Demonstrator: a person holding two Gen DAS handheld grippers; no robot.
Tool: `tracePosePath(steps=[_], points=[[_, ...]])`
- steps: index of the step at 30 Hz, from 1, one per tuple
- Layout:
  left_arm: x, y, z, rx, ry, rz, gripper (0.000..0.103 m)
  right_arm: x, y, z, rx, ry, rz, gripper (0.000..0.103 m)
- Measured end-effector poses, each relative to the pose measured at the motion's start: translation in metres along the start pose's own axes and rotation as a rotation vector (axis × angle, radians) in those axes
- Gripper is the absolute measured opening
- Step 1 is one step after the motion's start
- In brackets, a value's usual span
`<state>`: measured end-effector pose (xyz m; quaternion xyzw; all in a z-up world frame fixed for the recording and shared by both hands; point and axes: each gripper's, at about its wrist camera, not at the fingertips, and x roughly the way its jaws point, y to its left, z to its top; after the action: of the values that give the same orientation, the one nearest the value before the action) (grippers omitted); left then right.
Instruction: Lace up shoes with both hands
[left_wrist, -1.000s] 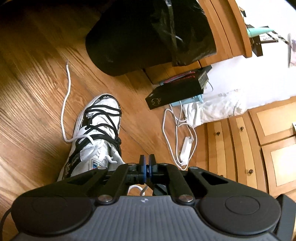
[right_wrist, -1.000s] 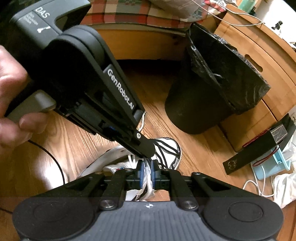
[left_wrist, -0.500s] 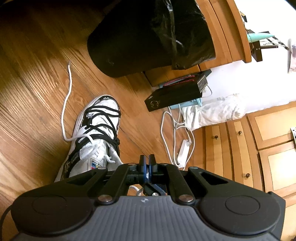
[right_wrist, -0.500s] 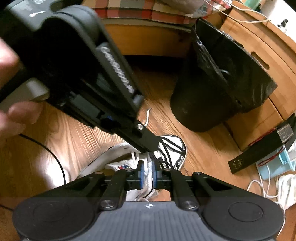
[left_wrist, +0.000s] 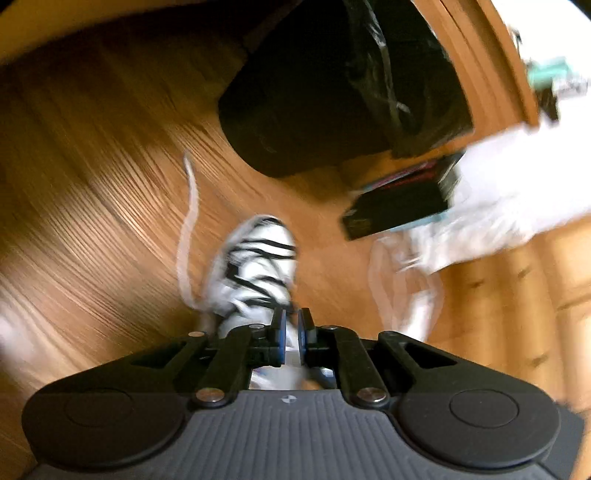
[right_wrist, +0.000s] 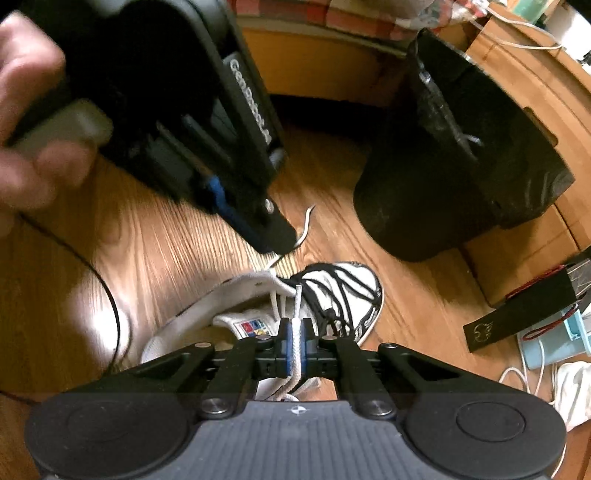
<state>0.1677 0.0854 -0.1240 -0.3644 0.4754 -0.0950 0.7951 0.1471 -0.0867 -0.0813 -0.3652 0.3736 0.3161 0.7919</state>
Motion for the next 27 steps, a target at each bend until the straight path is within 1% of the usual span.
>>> tracePosePath(steps=[3, 4, 6, 11, 14, 16, 18, 20, 24, 25, 27], points=[[0.005, -0.007, -0.006, 0.133, 0.025, 0.126, 0.012, 0.008, 0.005, -0.001, -0.038, 0.017, -0.003, 0.005], [0.007, -0.008, -0.008, 0.156, 0.031, 0.149, 0.013, 0.010, 0.006, 0.000, -0.052, 0.022, -0.004, 0.005], [0.010, -0.007, -0.011, 0.171, 0.049, 0.159, 0.018, 0.014, 0.010, 0.000, -0.085, 0.028, -0.006, 0.004], [0.017, 0.001, -0.012, 0.126, 0.080, 0.129, 0.018, 0.023, 0.022, 0.001, -0.182, 0.038, -0.014, 0.004], [0.018, 0.003, -0.012, 0.131, 0.074, 0.146, 0.019, 0.026, 0.027, 0.004, -0.216, 0.032, -0.011, 0.004], [0.019, 0.006, -0.011, 0.096, 0.077, 0.138, 0.022, 0.030, 0.029, 0.008, -0.230, 0.031, -0.009, 0.004], [0.018, 0.010, -0.010, 0.063, 0.077, 0.137, 0.021, 0.033, 0.031, 0.010, -0.247, 0.035, -0.012, 0.004], [0.019, 0.013, -0.009, 0.034, 0.073, 0.149, 0.017, 0.037, 0.033, 0.012, -0.260, 0.042, -0.016, 0.004], [0.020, 0.025, -0.006, -0.047, 0.073, 0.162, 0.016, 0.043, 0.036, 0.009, -0.296, 0.072, -0.027, 0.004], [0.019, 0.025, -0.006, -0.051, 0.065, 0.158, 0.016, 0.045, 0.037, 0.008, -0.301, 0.079, -0.026, 0.005], [0.019, 0.020, -0.006, -0.027, 0.063, 0.150, 0.017, 0.045, 0.037, 0.006, -0.306, 0.079, -0.027, 0.005]])
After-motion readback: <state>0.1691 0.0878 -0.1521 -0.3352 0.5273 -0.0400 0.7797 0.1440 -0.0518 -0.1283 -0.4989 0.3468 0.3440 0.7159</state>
